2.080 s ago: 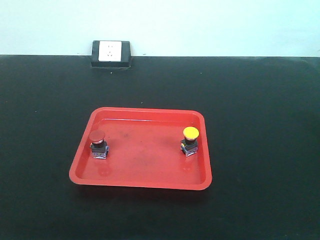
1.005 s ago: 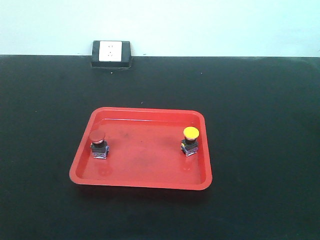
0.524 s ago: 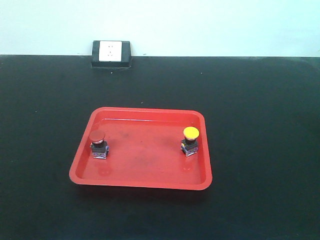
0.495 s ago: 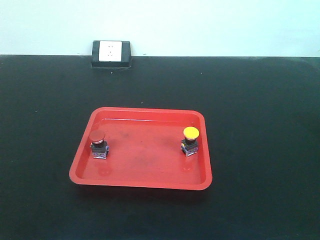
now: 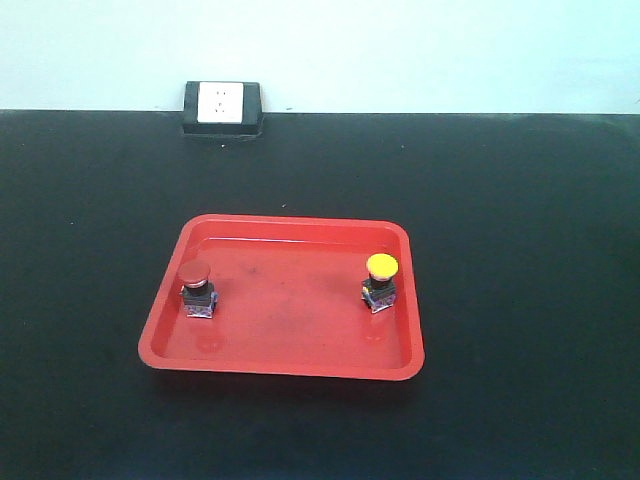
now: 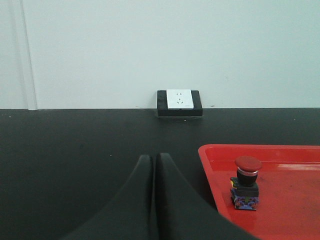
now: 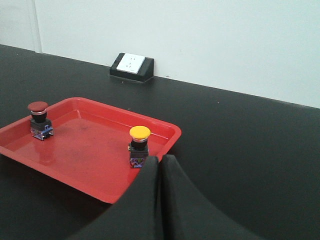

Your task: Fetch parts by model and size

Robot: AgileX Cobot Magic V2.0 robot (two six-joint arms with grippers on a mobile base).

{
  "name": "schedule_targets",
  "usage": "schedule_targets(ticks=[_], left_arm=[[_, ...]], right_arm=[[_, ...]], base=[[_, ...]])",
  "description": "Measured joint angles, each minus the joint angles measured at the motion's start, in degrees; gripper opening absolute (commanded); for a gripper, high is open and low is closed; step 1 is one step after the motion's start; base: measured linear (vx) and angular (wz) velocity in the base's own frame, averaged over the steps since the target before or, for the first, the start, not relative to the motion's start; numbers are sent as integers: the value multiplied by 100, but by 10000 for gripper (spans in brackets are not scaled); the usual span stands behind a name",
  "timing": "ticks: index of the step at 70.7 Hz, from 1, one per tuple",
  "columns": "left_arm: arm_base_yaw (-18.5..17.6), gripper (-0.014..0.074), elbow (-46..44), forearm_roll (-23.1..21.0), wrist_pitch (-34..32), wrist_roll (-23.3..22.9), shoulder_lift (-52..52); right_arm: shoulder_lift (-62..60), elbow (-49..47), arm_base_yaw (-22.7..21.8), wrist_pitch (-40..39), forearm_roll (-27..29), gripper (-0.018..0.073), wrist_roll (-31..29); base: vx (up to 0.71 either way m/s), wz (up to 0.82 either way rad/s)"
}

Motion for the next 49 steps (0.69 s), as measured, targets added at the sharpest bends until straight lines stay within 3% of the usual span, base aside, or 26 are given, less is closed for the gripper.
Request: schedule_targets(ticks=[49], left_arm=[[0,-6,0,0,102,251,0]], right_arm=[[0,0,0,0,0,-10,0]], base=[[0,0]])
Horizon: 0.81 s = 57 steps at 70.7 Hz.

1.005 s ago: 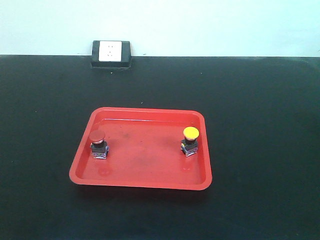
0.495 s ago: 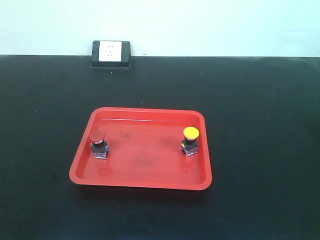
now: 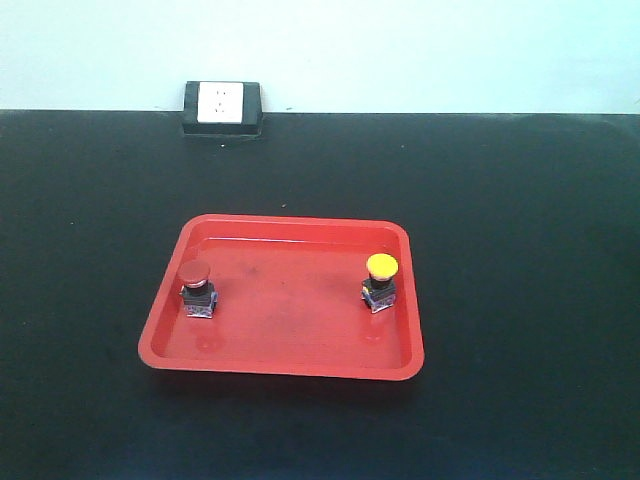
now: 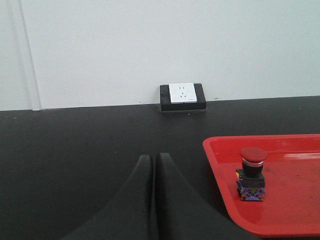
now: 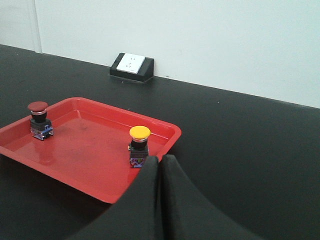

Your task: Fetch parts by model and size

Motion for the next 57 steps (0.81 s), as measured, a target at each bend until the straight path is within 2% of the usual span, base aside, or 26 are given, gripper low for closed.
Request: schedule_targets(ticks=[36,45,57], left_arm=[[0,-6,0,0,5,0,0],[0,-6,0,0,10,0,-4],[0,-6,0,0,29,0,-4]], right_arm=[[0,30,-36,-15,-43,-10,-21],[0,294,-455,-268,-70,-10,-26],[0,959,-1123,-1231,-108,-10,-26]], base=[[0,0],[0,0],[0,0]])
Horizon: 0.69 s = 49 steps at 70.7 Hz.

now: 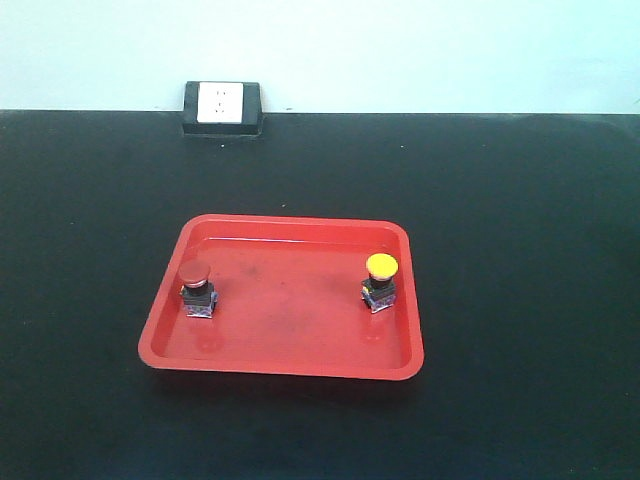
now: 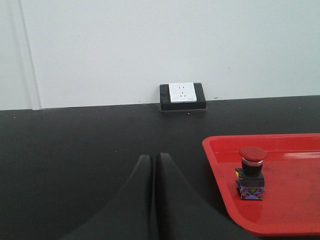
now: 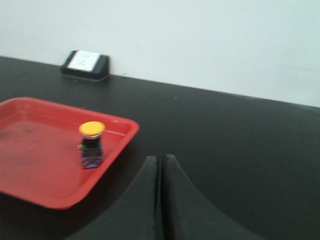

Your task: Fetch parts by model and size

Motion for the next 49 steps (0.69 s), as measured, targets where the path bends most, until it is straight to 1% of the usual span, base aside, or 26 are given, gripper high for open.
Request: schedule_targets(ticks=[6,10,17,30,36,49], left_arm=[[0,-6,0,0,5,0,0],[0,-6,0,0,5,0,0],[0,-6,0,0,5,0,0],[0,-6,0,0,12,0,0],[0,-6,0,0,12,0,0],[0,-6,0,0,12,0,0]], right_arm=[[0,338,-251,-536,14,-10,0],[0,550,-346,-847,33,-10,0],[0,706,-411,-1149,45,-10,25],[-258,706,-449,-1201,87,-10,109],[-282,706,-615,-1190,92,-10,109],[-282,707,-975,-1172,92,-10,375]], base=[[0,0],[0,0],[0,0],[0,0],[0,0],[0,0]])
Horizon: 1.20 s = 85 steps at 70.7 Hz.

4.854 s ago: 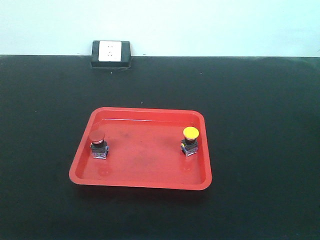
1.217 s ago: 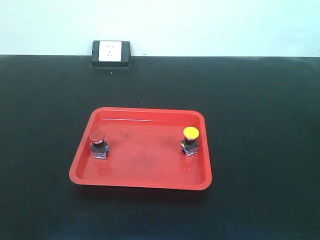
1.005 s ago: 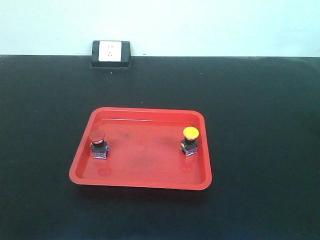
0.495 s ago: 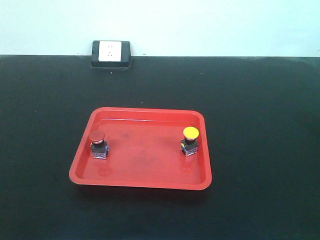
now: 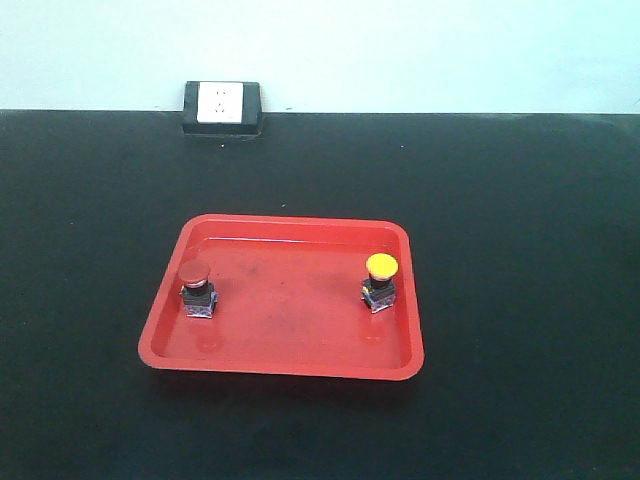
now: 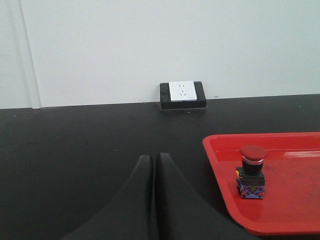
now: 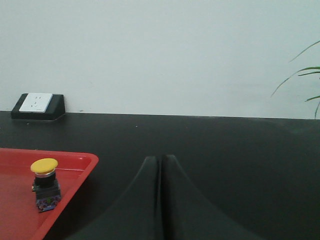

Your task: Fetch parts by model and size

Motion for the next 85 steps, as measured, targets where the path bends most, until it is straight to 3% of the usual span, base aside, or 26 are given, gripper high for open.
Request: schedule_targets(ticks=[85], left_arm=[[0,-6,0,0,0,0,0]], right_arm=[[0,18,-50,41,0,-10,84]], base=[[0,0]])
